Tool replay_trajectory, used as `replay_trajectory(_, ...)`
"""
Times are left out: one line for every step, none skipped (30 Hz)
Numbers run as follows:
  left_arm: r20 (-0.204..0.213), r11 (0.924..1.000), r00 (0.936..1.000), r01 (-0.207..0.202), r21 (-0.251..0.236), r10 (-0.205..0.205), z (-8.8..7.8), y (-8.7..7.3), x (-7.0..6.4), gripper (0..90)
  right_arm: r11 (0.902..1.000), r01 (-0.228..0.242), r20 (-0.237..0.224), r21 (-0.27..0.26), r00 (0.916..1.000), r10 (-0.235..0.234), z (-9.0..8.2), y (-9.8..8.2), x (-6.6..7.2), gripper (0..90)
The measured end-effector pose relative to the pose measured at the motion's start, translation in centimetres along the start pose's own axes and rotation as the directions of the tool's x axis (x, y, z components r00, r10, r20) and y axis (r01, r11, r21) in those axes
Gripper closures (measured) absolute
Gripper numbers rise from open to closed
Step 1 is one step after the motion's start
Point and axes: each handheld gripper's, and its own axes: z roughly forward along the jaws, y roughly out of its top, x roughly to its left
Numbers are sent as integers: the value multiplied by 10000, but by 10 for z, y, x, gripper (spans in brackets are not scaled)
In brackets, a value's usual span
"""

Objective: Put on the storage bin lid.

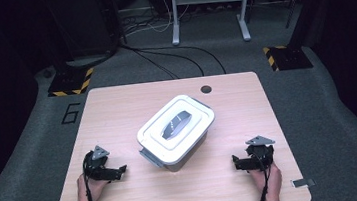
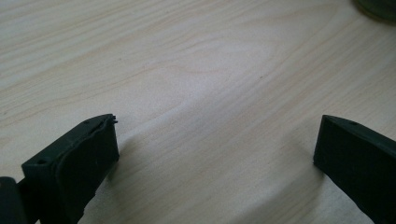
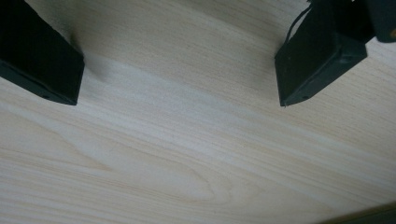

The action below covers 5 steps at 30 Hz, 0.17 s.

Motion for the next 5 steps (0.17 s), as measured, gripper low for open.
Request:
replay_trajectory(31, 10000, 10000, 53, -19, -53, 0, 0, 0, 0, 10000, 3, 2, -2, 10000, -3, 0, 0, 0, 4)
replay_trajectory(33, 10000, 10000, 56, -29, -56, 0, 0, 0, 0, 10000, 2, 6, -6, 10000, -2, 0, 0, 0, 4)
replay_trajectory(30, 10000, 10000, 40, -21, -40, 0, 0, 0, 0, 10000, -3, 9, -7, 10000, 3, 0, 0, 0, 4)
replay_trajectory(32, 10000, 10000, 47, -16, -47, 0, 0, 0, 0, 10000, 1, 7, -9, 10000, -1, 0, 0, 0, 4)
replay_trajectory(34, 10000, 10000, 49, -20, -49, 0, 0, 0, 0, 10000, 0, 9, -7, 10000, 1, 0, 0, 0, 4)
